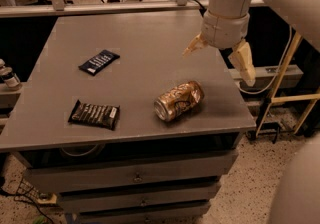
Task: Place orange can upright
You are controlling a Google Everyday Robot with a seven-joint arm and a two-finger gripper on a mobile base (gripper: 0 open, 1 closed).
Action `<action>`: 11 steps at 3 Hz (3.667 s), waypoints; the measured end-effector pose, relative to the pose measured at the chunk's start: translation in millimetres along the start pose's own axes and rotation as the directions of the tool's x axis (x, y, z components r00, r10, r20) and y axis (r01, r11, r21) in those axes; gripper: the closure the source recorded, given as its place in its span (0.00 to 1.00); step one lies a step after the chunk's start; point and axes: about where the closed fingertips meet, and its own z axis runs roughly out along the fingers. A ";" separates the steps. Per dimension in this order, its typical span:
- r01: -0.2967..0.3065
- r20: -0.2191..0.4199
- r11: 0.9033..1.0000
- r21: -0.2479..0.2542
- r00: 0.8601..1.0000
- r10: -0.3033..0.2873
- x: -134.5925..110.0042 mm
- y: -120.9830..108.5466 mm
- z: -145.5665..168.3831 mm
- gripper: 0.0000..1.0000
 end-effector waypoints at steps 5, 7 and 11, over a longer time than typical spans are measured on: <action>0.134 0.270 0.991 -0.001 0.954 -0.128 -132.3 -9.8 52.5 0.54; 0.249 0.249 0.952 0.181 0.924 -0.289 -128.1 -44.5 23.7 0.99; 0.588 -0.090 0.742 0.322 0.799 -0.595 -101.9 -82.7 -12.0 1.00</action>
Offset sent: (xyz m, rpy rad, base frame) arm -0.1441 0.0556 -0.0489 0.0868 0.3419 0.0556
